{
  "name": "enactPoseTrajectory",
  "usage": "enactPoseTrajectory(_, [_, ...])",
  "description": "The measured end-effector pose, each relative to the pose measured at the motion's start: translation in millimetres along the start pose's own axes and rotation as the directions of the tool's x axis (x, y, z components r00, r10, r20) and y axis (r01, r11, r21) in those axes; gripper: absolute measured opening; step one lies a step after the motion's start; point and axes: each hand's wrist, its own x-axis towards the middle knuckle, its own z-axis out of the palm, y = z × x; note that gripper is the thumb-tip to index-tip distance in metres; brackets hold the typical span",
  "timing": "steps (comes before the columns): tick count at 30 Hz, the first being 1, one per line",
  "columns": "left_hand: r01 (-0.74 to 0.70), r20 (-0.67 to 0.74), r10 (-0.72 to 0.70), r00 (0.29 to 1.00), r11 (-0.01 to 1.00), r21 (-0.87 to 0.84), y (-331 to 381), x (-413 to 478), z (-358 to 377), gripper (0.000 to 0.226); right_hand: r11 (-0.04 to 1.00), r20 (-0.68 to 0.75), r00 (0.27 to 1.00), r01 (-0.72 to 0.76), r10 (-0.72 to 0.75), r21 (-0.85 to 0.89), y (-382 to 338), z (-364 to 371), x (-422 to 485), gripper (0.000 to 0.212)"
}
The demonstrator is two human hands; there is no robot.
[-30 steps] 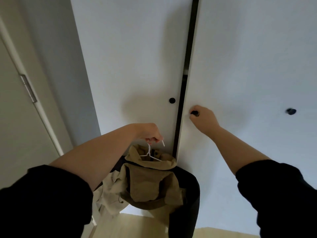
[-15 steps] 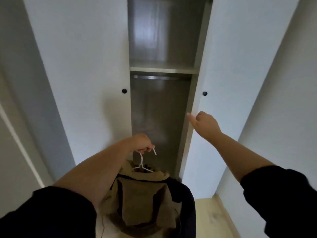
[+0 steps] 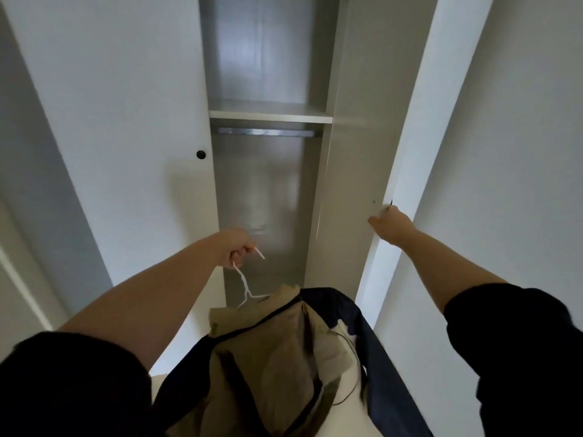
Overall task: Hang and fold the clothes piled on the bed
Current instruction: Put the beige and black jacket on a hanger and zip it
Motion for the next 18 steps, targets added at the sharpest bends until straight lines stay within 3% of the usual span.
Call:
enactPoseTrajectory(2, [0.027,-0.087,-0.03,0.996,0.999,-0.028,13.4,0.5,0.5,0.036,1.0,-0.013,0.999,-0.031,0.031,-0.001,5.9,4.6,-0.6,0.042])
enactPoseTrajectory(6, [-0.064,-0.193,0.056,0.98,0.997,-0.038,40.8,4.3,14.9,0.037,0.996,-0.001,0.996,-0.085,0.085,-0.008,10.9,6.9,-2.9,0.043])
enactPoseTrajectory(13, [-0.112,-0.381,0.034,0.924,0.977,-0.184,53.6,21.9,1.6,0.035,0.987,0.032,0.987,-0.156,0.158,-0.039,10.6,4.6,0.9,0.027])
enactPoseTrajectory(16, [-0.212,-0.374,0.068,0.925,0.909,-0.359,42.3,33.1,-12.4,0.029,0.982,-0.008,0.982,-0.186,0.187,0.039,13.6,6.7,1.6,0.033])
enactPoseTrajectory(18, [-0.215,-0.395,0.033,0.918,0.878,-0.427,37.6,35.9,-19.0,0.027,0.939,-0.07,0.961,-0.243,0.267,0.243,15.2,12.2,0.2,0.046])
